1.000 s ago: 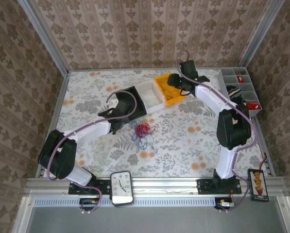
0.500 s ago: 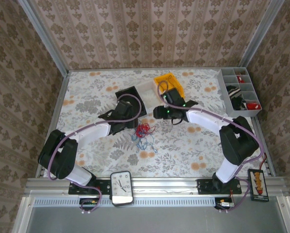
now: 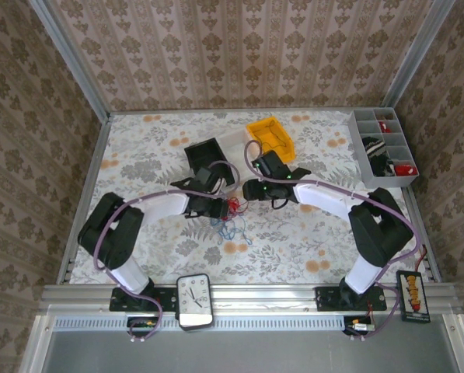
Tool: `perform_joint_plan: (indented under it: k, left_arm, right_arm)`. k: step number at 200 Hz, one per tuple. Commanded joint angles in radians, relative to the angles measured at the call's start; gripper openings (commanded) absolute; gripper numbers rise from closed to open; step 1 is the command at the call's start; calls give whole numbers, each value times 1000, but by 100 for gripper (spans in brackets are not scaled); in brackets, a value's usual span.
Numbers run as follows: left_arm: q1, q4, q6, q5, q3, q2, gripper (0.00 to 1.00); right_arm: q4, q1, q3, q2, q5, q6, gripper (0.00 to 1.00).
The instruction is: Untangle the cables
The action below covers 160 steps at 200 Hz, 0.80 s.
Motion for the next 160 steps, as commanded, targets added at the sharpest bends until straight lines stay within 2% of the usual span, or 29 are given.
perform_joint_plan:
  k: [1, 18, 35, 45, 52, 70, 93, 123, 160]
  left_arm:
    - [-50, -63, 76, 25, 66, 44, 28]
    - [-136, -62, 174, -13, 133, 78, 19]
    - [-226, -20, 305, -88, 168, 87, 17]
    - [-261, 23, 370, -157, 159, 74, 19]
    - [-266, 45, 393, -199, 148, 60, 28]
    - [-210, 78, 371, -237, 119, 7, 48]
    - [-92, 122, 282, -173, 49, -95, 62]
    - [29, 225, 165, -32, -46, -203, 66]
    - [36, 224, 143, 1, -63, -182, 66]
  right_arm:
    - [-14, -38, -29, -65, 98, 52, 55]
    - [-5, -70, -58, -93, 118, 91, 55]
    - [10, -115, -96, -122, 119, 140, 55]
    - [18, -143, -111, -135, 109, 164, 55]
    - [20, -161, -119, -141, 93, 177, 55]
    - [24, -186, -132, -157, 59, 178, 55]
    - [31, -186, -140, -180, 7, 134, 55]
    - [36, -168, -147, -197, -86, 81, 52]
    - [17, -103, -130, -173, -153, 13, 48]
